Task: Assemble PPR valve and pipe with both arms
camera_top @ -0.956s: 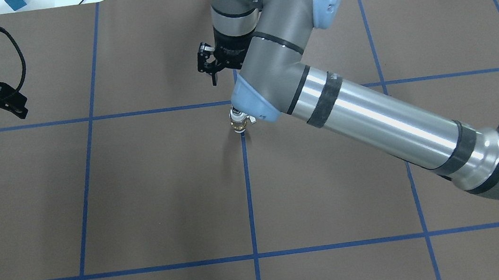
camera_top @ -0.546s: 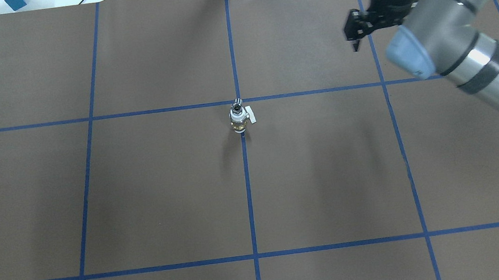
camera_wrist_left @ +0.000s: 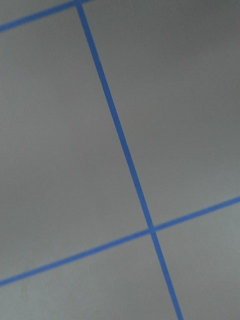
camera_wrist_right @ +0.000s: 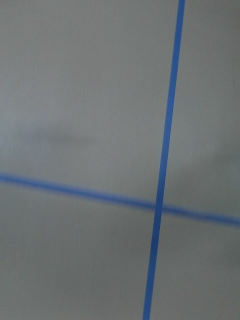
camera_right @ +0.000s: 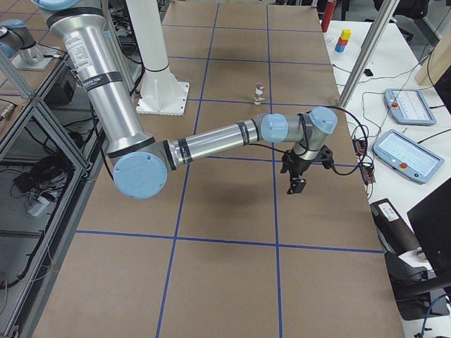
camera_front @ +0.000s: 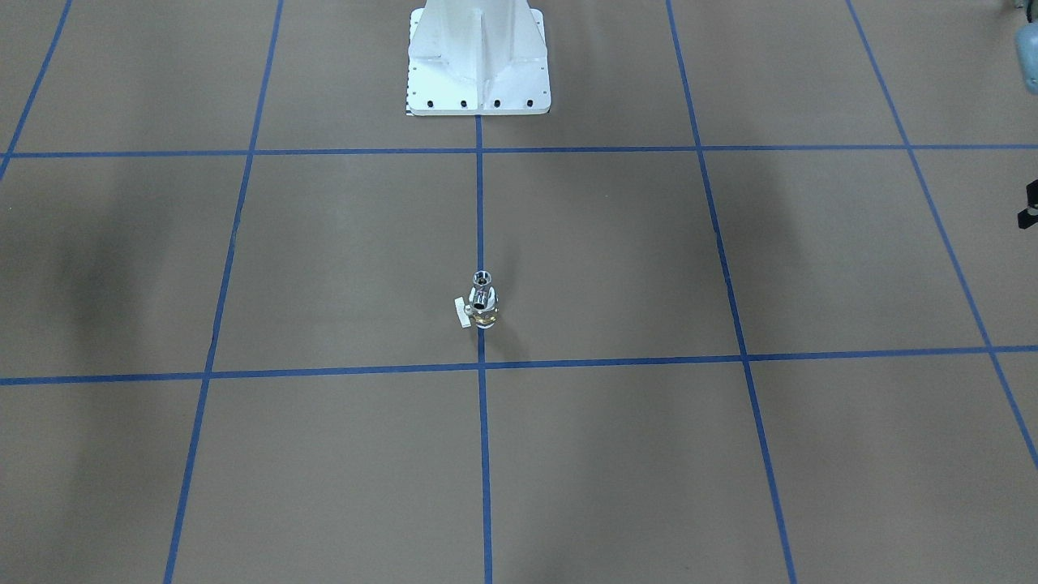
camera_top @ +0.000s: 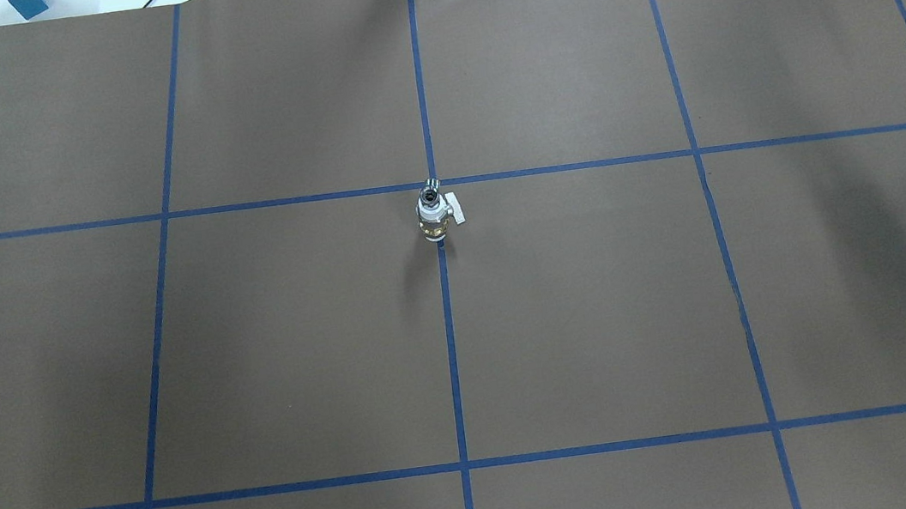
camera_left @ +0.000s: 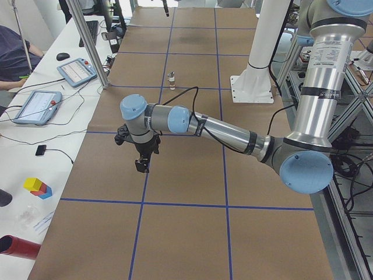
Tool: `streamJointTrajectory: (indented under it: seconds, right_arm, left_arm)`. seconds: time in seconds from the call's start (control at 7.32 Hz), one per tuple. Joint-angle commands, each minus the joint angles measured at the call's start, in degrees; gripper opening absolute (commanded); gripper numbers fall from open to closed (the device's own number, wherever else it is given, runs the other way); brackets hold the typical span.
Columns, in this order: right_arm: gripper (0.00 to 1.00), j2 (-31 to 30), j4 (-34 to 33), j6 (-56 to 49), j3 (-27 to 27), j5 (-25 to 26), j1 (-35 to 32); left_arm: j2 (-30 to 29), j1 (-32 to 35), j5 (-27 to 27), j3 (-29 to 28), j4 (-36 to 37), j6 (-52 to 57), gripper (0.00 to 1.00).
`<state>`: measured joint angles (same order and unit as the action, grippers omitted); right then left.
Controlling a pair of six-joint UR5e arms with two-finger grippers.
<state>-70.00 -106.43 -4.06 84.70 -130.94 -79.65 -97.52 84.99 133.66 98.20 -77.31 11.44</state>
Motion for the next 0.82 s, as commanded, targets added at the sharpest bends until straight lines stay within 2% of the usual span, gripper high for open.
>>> streamJointTrajectory:
  seconds: [0.0,0.14,0.27,0.41,0.55,0.68]
  right_arm:
    - [0.99,-2.77,4.35,-3.59,-2.17,0.5,-4.99]
    - [0.99,-6.08,5.86,-3.5,-3.05,3.47,-5.6]
    - [0.99,-7.25,13.1,-3.41,-7.06,2.89,-8.83]
    - [0.99,-8.74,15.26,-3.41,-10.4,-3.47,-9.82]
    - [0.99,-8.84,14.76,-3.33,-10.44,-5.62,-10.09]
    - [0.99,-9.8,14.93,-3.59,-10.44,-5.64,-11.13]
  left_arm:
    - [2.15,3.07,0.63,-1.87,-4.06,1.47,1.0]
    - [4.59,4.55,0.63,-2.39,-4.68,1.91,1.0]
    - [6.53,4.83,0.63,-2.66,-8.52,1.57,1.0]
    - [7.68,4.83,0.55,-2.66,-8.99,1.3,1.0]
    - [7.69,4.83,0.11,-2.83,-8.91,1.3,1.0]
    - [7.78,4.83,0.11,-3.45,-8.91,1.21,1.0]
